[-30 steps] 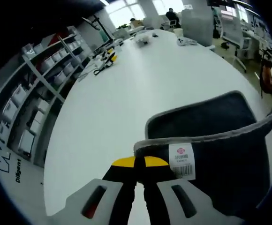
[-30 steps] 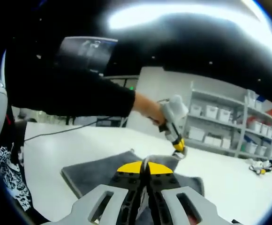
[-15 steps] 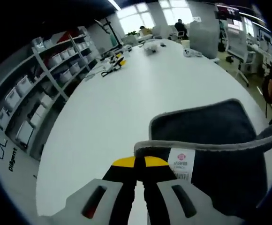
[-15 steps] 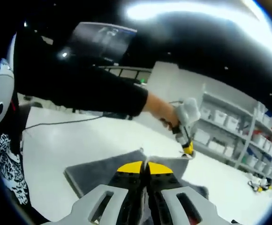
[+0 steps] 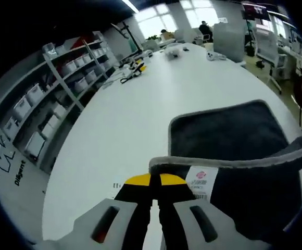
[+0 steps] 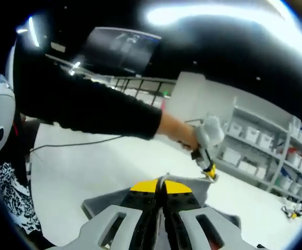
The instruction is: Open the folded towel by lifting each exposed corner and separating the folded layers until the towel lies flat within the target outline without major curled edges
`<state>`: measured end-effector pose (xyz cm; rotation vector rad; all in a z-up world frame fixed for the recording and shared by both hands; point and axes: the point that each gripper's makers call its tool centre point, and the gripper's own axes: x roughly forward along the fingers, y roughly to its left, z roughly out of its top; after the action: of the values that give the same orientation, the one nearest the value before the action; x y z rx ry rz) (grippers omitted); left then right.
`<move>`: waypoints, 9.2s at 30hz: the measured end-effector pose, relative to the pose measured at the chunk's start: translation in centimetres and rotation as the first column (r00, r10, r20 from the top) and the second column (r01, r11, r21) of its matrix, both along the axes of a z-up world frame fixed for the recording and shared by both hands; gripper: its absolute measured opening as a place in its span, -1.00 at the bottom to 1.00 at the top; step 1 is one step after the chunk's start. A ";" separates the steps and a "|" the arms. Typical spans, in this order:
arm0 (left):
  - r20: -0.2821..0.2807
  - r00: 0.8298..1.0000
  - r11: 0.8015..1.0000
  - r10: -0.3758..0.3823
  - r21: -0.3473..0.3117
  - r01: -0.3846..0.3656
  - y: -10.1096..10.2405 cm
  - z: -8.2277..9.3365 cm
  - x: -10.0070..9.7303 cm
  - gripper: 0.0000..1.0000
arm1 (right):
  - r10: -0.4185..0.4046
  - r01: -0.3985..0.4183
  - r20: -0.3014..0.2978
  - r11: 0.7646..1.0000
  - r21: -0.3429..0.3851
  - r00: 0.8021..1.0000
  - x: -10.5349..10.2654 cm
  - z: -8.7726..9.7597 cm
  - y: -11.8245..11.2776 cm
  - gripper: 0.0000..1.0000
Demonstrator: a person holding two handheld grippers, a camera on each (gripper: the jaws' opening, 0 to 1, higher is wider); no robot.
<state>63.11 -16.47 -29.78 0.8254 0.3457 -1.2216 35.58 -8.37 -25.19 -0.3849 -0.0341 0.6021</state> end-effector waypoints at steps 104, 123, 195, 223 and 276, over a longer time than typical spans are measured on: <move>0.188 0.936 0.949 0.299 0.050 -0.313 27.5 0.0 -1.7 -0.95 | 0.291 -0.282 0.047 0.948 -0.148 0.955 -0.5 0.7 21.7 -1.00; 0.221 0.910 0.915 0.352 0.125 -0.384 34.5 -0.9 -0.7 -0.95 | 0.371 -0.362 0.010 0.912 -0.192 0.929 -0.4 -0.4 26.8 -1.00; 0.324 0.853 0.763 0.410 0.390 -0.515 50.1 -6.5 0.5 -0.78 | 0.583 -0.608 -0.170 0.762 -0.223 0.794 -1.8 -11.1 43.5 -1.00; 0.518 0.528 0.539 0.674 0.144 -0.830 55.6 0.5 1.6 0.99 | 0.672 -0.670 -0.135 0.658 -0.344 0.728 -4.8 -13.6 45.5 -0.05; -0.111 0.563 0.389 0.819 -0.614 -0.687 50.2 9.5 -19.2 0.99 | -0.246 0.239 0.088 0.968 0.079 0.965 5.3 10.3 -15.9 0.99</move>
<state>43.87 33.77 -20.32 0.1385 0.1002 -0.2748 40.92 -24.29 -14.94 -0.3461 -0.0995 0.3388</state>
